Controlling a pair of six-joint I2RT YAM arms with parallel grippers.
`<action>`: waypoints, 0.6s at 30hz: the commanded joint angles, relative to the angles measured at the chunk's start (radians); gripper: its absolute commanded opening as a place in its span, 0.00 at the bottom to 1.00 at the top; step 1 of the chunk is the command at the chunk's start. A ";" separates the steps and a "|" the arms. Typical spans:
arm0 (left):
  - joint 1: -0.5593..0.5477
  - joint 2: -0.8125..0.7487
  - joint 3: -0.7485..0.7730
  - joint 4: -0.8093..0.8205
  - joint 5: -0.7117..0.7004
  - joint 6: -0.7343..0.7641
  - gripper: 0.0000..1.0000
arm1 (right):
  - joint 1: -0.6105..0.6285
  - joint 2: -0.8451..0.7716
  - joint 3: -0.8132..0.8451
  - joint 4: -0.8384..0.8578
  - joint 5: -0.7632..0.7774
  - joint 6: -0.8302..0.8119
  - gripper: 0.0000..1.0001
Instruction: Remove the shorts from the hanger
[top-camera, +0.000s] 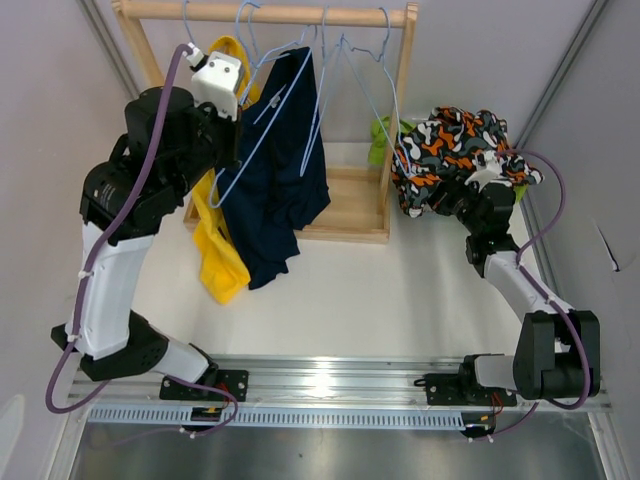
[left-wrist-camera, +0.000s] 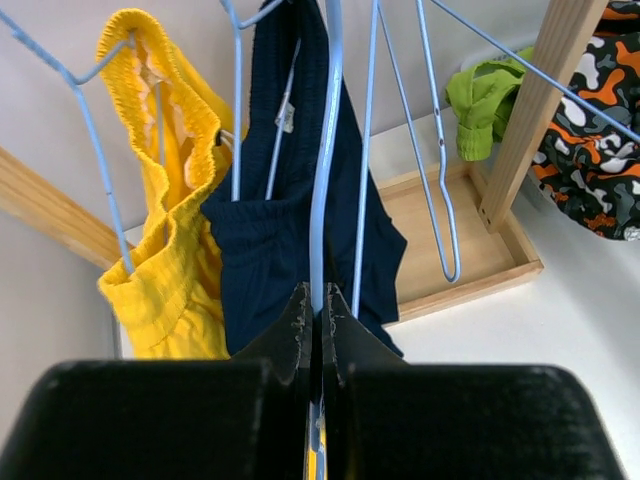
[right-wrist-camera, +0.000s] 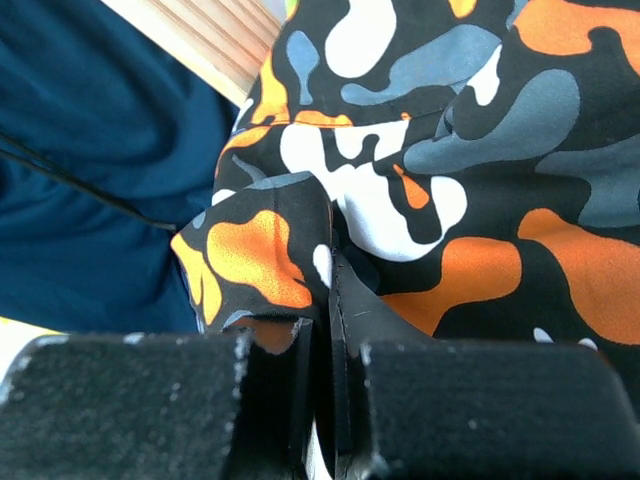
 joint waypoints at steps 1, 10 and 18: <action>0.003 0.022 -0.042 0.078 0.042 -0.026 0.00 | 0.005 -0.041 -0.017 0.023 0.013 -0.024 0.05; 0.014 0.163 -0.031 0.150 0.043 -0.063 0.00 | 0.007 -0.065 -0.066 0.029 0.011 -0.035 0.04; 0.057 0.312 0.150 0.207 0.033 -0.108 0.00 | 0.005 -0.104 -0.109 0.035 -0.013 -0.039 0.04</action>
